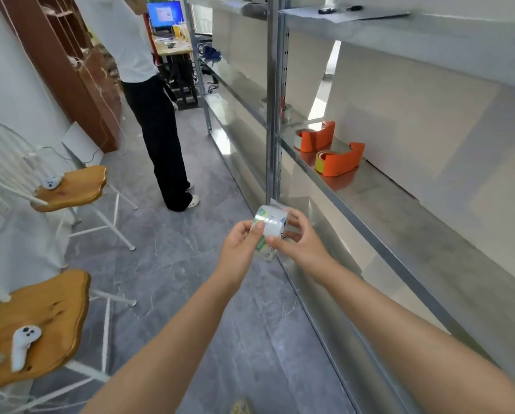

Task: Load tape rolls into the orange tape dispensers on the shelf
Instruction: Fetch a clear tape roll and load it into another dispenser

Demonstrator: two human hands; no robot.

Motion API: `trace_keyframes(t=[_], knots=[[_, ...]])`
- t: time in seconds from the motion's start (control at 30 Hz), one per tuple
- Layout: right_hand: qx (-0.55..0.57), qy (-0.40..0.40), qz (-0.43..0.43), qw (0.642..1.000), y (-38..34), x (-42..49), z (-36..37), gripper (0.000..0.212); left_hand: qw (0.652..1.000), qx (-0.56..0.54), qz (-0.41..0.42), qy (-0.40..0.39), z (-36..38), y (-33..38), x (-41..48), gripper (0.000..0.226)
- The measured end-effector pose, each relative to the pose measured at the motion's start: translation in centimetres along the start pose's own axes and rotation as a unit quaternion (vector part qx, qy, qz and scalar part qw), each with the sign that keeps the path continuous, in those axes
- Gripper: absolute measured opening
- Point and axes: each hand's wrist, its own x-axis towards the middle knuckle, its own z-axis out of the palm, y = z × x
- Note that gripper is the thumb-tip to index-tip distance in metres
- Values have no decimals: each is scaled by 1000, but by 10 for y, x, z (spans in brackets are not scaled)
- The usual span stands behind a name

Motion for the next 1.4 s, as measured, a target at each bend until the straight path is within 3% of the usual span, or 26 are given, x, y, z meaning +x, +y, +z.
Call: trace_keyframes(t=[0.13,0.27,0.33,0.43,0.57,0.67,0.93,1.17,1.4], knots=[[49,65,24,996,-2,60,17,51,999,8,-22,-44,-31,1,62,25],[83,119,63,987,6,102,24,70,997,6,-38,-73,-36,-7,121,18],[94,148,72,982,14,123,20,65,993,-14,-63,-96,-32,-13,146,17],[110,154,75,979,24,163,8,63,987,-43,-85,-131,-28,-16,188,16],[97,154,85,980,34,214,-3,82,983,-40,-113,-140,-25,-19,247,17],[93,157,77,980,34,248,-19,70,979,-28,-116,-168,-16,-15,290,15],[10,163,10,986,37,316,-58,60,980,1,-61,-189,21,-14,372,18],[-39,221,18,974,51,353,-81,61,960,129,38,-244,42,-20,444,8],[-26,331,40,943,61,383,-77,93,910,175,59,-372,48,-20,508,24]])
